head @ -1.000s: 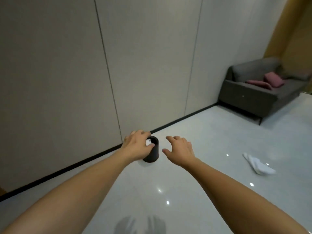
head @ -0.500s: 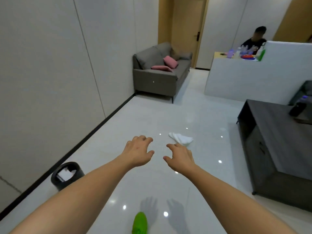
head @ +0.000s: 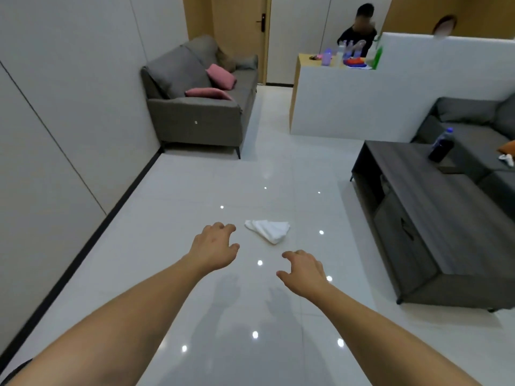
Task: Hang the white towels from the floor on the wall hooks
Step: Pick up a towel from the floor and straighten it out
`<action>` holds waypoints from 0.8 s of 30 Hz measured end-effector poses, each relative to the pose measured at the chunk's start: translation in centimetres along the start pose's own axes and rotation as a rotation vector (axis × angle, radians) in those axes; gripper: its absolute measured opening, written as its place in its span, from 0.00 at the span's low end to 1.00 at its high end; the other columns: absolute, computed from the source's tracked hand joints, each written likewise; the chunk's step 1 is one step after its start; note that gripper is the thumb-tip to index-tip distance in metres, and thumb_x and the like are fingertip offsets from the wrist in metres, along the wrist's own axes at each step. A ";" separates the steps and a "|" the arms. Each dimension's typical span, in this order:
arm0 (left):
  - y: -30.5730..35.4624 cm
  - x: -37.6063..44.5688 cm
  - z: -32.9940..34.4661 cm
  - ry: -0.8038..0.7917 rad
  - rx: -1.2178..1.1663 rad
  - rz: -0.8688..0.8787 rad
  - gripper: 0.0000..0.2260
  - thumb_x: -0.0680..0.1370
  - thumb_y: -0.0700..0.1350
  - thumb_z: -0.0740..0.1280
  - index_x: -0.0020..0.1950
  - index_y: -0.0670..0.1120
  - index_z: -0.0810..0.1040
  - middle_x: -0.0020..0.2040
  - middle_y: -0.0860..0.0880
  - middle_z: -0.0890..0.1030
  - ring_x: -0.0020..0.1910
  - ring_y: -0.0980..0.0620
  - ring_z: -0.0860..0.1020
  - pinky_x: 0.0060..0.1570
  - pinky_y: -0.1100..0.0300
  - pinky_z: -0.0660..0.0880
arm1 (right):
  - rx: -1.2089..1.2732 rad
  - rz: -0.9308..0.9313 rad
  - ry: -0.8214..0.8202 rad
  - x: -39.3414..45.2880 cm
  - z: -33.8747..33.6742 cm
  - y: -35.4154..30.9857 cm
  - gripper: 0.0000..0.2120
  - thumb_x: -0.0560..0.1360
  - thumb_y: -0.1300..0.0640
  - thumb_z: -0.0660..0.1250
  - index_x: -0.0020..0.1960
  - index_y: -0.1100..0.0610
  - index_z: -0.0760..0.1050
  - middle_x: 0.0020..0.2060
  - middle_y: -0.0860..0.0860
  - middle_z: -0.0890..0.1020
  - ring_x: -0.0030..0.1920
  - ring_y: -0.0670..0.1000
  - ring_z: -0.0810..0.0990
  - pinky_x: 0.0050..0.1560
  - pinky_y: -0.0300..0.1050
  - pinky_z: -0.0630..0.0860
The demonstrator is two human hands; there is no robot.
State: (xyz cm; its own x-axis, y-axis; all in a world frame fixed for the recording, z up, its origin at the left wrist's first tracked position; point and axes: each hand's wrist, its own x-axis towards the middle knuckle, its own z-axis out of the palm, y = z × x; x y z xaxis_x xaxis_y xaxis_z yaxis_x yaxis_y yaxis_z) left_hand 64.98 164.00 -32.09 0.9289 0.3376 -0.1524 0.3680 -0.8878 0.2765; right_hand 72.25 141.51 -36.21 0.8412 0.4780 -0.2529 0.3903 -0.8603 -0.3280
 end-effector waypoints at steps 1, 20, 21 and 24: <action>-0.4 1.3 0.1 -0.018 -0.004 0.000 0.24 0.78 0.56 0.60 0.73 0.52 0.65 0.71 0.47 0.68 0.68 0.45 0.66 0.62 0.50 0.68 | 0.004 0.021 -0.017 0.9 0.2 0.1 0.26 0.75 0.42 0.64 0.71 0.49 0.68 0.61 0.50 0.76 0.62 0.54 0.74 0.61 0.50 0.68; -3.0 37.5 6.1 -0.260 -0.008 -0.069 0.22 0.79 0.52 0.61 0.73 0.50 0.67 0.68 0.46 0.70 0.65 0.45 0.69 0.61 0.50 0.71 | 0.062 0.127 -0.249 38.3 0.7 6.5 0.27 0.75 0.43 0.65 0.72 0.51 0.67 0.63 0.53 0.75 0.64 0.56 0.73 0.62 0.52 0.68; -3.0 39.0 6.2 -0.267 -0.024 -0.083 0.22 0.79 0.52 0.61 0.72 0.49 0.67 0.68 0.46 0.71 0.64 0.45 0.70 0.61 0.50 0.71 | 0.069 0.134 -0.267 39.9 0.5 6.8 0.27 0.75 0.43 0.65 0.72 0.51 0.67 0.63 0.53 0.75 0.64 0.56 0.73 0.63 0.52 0.68; -3.0 44.2 7.2 -0.286 -0.074 -0.126 0.22 0.78 0.51 0.62 0.72 0.49 0.68 0.67 0.45 0.71 0.63 0.44 0.71 0.60 0.50 0.72 | 0.075 0.147 -0.325 45.4 0.3 7.8 0.27 0.75 0.44 0.65 0.72 0.51 0.67 0.64 0.54 0.74 0.65 0.56 0.73 0.64 0.52 0.67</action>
State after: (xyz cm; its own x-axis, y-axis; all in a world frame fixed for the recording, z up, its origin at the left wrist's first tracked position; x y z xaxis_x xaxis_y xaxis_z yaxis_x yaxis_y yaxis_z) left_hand 104.63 179.29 -46.43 0.8303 0.3325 -0.4474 0.4912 -0.8158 0.3053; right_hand 113.32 156.59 -50.52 0.7184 0.3924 -0.5743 0.2355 -0.9141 -0.3301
